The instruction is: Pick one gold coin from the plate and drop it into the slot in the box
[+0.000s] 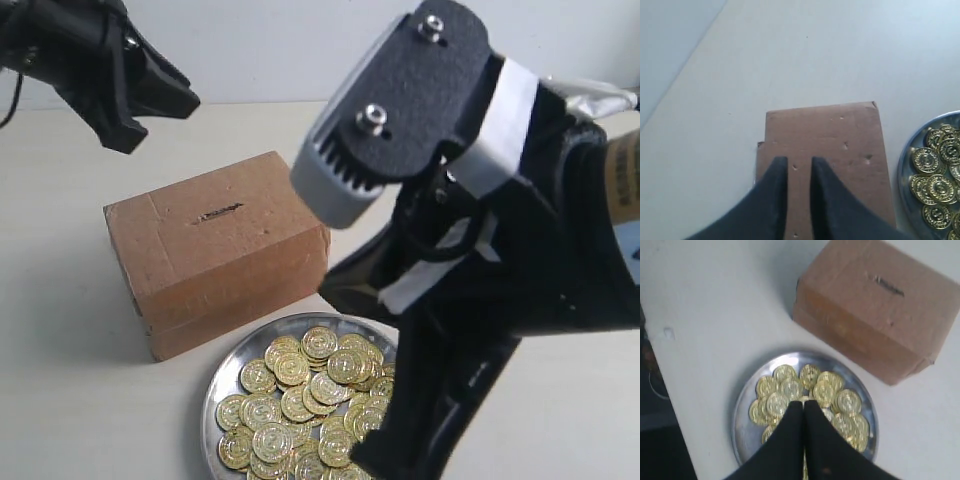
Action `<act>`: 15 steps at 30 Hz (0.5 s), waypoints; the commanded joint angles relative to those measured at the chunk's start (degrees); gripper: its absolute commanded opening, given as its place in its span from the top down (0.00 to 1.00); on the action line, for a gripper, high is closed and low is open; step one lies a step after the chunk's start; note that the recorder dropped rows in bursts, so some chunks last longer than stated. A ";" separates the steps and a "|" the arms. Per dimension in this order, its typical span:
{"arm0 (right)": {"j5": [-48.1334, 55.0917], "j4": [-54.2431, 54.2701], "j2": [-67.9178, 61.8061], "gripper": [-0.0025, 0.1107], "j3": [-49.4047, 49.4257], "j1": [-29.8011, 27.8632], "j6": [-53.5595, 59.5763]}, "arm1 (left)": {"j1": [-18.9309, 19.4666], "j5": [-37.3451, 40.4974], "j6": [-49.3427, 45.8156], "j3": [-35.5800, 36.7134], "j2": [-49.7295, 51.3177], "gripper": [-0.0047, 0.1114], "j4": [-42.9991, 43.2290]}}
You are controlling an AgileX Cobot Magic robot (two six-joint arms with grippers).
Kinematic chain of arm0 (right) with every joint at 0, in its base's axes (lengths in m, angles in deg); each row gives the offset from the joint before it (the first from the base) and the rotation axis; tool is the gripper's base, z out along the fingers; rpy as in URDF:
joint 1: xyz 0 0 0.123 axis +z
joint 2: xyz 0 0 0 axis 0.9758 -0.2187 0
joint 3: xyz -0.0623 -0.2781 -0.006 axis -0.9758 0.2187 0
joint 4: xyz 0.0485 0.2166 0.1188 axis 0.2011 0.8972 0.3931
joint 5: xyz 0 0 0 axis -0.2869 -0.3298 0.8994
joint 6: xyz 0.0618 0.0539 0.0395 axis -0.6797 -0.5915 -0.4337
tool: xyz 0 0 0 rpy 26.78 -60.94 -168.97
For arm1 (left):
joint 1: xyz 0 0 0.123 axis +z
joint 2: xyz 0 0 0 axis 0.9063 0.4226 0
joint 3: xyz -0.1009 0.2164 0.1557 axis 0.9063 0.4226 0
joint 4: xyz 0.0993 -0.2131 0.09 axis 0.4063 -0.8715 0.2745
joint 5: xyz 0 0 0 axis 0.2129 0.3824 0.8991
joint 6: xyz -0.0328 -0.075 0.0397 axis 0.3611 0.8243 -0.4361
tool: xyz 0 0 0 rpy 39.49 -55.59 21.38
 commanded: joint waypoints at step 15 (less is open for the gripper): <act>-9.71 -29.99 4.50 0.98 0.02 -0.26 -12.70 | -0.18 9.58 17.07 2.81 -27.23 0.96 8.04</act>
